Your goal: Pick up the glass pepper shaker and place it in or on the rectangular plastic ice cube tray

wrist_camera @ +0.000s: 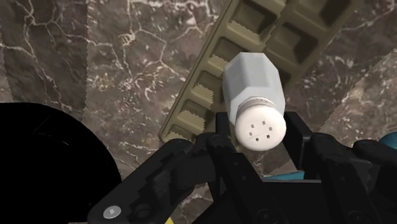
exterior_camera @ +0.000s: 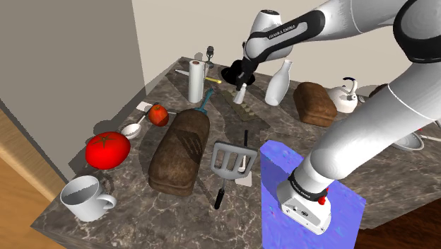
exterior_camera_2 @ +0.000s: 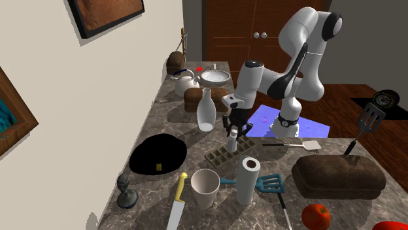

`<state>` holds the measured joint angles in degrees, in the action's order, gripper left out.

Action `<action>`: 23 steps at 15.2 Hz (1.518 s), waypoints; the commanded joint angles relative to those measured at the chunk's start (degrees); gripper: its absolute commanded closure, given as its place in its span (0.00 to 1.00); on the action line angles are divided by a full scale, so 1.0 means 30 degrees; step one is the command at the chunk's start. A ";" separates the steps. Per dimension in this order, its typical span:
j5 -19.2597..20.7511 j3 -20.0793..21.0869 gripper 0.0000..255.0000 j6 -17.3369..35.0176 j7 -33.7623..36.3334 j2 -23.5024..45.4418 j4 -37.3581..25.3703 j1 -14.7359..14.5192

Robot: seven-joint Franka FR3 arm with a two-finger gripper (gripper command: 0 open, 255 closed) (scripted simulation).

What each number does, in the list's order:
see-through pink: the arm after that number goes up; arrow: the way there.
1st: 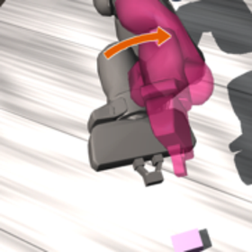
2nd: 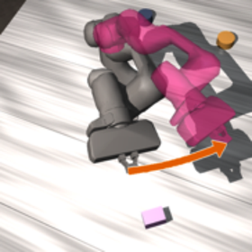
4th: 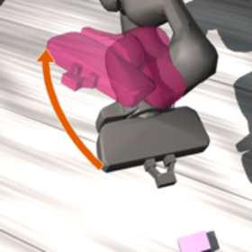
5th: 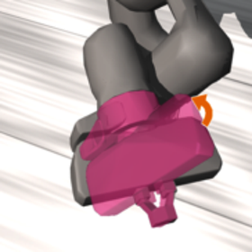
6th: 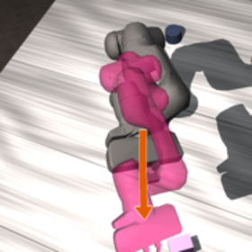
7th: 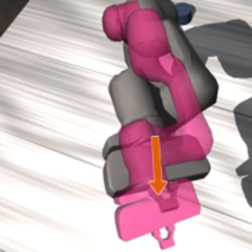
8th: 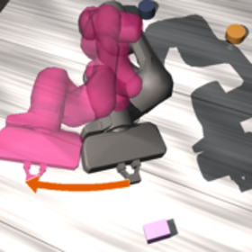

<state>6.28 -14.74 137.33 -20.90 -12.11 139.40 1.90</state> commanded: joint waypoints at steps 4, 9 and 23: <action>-0.0054 -0.0036 1.00 0.0362 -0.0044 0.0249 0.0098 -0.0005; -0.0047 -0.0028 0.00 0.0375 -0.0042 0.0231 0.0130 0.0006; 0.0221 0.0253 0.00 -0.2241 0.0196 -0.1489 -0.0781 0.0054</action>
<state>6.93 -13.98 130.66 -20.32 -16.52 137.05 2.05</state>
